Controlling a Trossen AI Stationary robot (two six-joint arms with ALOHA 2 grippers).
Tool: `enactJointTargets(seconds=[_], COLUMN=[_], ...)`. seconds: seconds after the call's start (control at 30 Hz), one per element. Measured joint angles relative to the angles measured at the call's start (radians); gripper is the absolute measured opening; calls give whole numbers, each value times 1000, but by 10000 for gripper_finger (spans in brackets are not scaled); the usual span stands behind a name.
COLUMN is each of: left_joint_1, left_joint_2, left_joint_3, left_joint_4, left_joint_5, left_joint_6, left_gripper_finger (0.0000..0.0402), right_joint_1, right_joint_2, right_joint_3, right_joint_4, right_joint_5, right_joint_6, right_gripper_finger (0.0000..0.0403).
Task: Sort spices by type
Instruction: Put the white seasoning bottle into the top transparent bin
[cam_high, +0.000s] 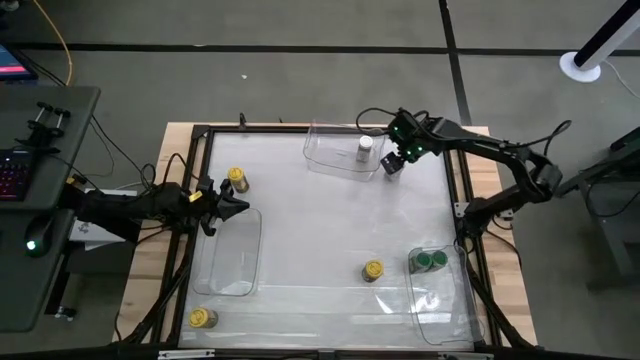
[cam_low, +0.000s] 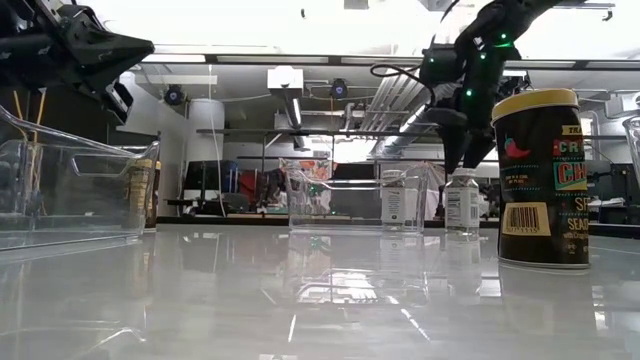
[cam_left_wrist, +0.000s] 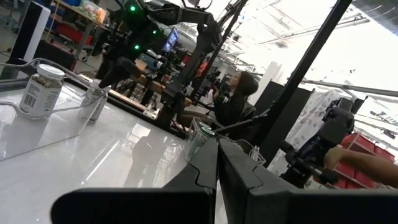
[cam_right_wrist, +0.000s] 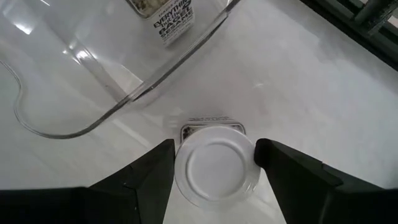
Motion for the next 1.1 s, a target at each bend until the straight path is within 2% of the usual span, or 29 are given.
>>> enactJointTargets(seconds=[0.4, 0.83, 0.97, 1.1], left_joint_1=[0, 0, 0, 0], left_joint_2=[0, 0, 0, 0], left_joint_3=[0, 0, 0, 0], left_joint_4=[0, 0, 0, 0], left_joint_5=[0, 0, 0, 0], left_joint_6=[0, 0, 0, 0], left_gripper_finger=[1, 1, 1, 1], right_joint_1=[28, 26, 26, 26], right_joint_2=[2, 5, 4, 4], right_joint_3=[4, 187, 221, 226], right_joint_4=[-5, -31, -36, -132], right_joint_5=[-9, -5, -10, -18], right_joint_6=[-83, -196, -164, -155], right_gripper_finger=[237, 236, 236, 252])
